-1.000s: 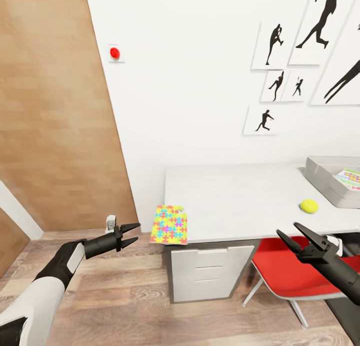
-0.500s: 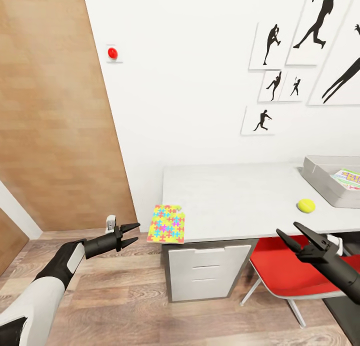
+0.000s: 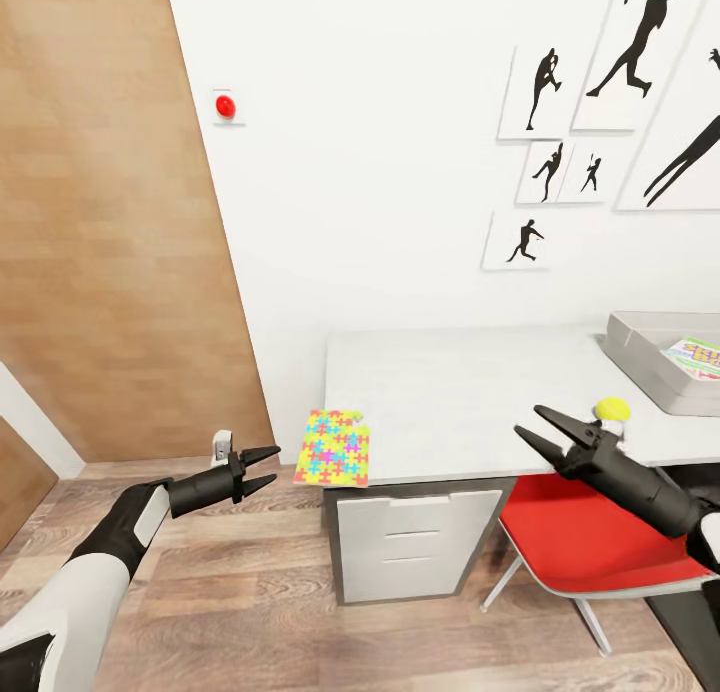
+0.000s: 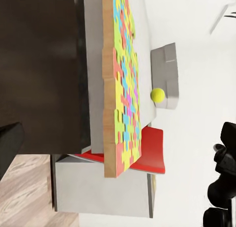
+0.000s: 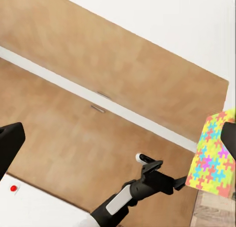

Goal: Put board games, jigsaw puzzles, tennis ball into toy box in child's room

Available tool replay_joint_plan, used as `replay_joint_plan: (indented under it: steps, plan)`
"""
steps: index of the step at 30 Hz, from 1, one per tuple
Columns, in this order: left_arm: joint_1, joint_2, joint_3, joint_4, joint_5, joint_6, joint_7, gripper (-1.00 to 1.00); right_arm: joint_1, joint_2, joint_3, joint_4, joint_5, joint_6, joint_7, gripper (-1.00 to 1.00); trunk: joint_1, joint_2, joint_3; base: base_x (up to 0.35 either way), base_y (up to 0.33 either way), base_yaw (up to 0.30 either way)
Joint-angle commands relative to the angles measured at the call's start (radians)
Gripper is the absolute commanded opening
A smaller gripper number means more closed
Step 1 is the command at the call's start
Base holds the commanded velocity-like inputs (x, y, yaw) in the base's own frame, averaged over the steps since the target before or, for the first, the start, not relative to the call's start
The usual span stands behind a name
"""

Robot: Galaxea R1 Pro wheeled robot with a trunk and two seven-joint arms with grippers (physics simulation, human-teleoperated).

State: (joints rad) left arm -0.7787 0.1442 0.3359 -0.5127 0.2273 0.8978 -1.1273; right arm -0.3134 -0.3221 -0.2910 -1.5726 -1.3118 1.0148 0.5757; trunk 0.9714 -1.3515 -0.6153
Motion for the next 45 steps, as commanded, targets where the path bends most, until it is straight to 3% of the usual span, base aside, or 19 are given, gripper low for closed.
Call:
replay_joint_plan:
  steps: [1, 3, 6, 9, 10, 13, 19, 31, 45]
  plan:
    - [-0.001, 0.000, 0.001, 0.000, 0.001, 0.006, -0.002, 1.00, -0.031, 0.001, 0.002, 0.000, -0.014, 0.009, -0.059, 1.00, 0.000, -0.001, -0.001, 0.000, 0.000, 0.000]
    - [0.000, 0.000, 0.001, 0.000, 0.001, 0.006, -0.002, 1.00, -0.057, 0.002, 0.004, 0.000, -0.042, 0.012, -0.123, 1.00, 0.000, -0.001, -0.001, 0.000, 0.000, 0.000]
    - [-0.001, -0.001, 0.000, 0.000, 0.000, 0.006, 0.000, 1.00, -0.102, 0.003, 0.017, 0.002, -0.130, 0.015, -0.291, 1.00, 0.000, -0.001, -0.001, 0.000, 0.000, 0.000]
    - [-0.001, -0.001, 0.001, 0.002, 0.000, 0.006, 0.000, 1.00, -0.124, 0.004, 0.031, 0.003, -0.184, 0.015, -0.399, 1.00, 0.000, -0.001, -0.001, 0.000, 0.000, 0.000]
    - [-0.001, -0.001, 0.000, 0.003, 0.000, 0.006, 0.001, 1.00, -0.142, 0.004, 0.041, 0.003, -0.219, 0.015, -0.466, 1.00, 0.000, -0.001, -0.001, 0.000, 0.000, 0.000]
    - [-0.001, -0.002, 0.000, 0.004, 0.000, 0.006, 0.002, 1.00, -0.176, 0.005, 0.065, 0.002, -0.286, 0.015, -0.576, 1.00, 0.000, -0.001, -0.001, 0.000, 0.000, 0.000]
    - [-0.001, -0.002, 0.001, 0.005, 0.000, 0.006, 0.003, 1.00, -0.210, 0.006, 0.102, 0.001, -0.377, 0.015, -0.707, 1.00, 0.000, -0.001, -0.001, 0.013, -0.028, 0.000]
    - [-0.001, -0.003, 0.001, 0.005, 0.000, 0.006, 0.004, 1.00, -0.216, 0.017, 0.138, 0.003, -0.393, 0.015, -0.743, 1.00, 0.000, -0.001, -0.001, 0.097, -0.085, 0.000]
    - [-0.001, -0.003, 0.002, 0.005, 0.001, 0.006, 0.002, 1.00, -0.216, 0.020, 0.145, 0.003, -0.393, 0.015, -0.744, 1.00, 0.000, -0.001, -0.001, 0.009, -0.091, 0.000]
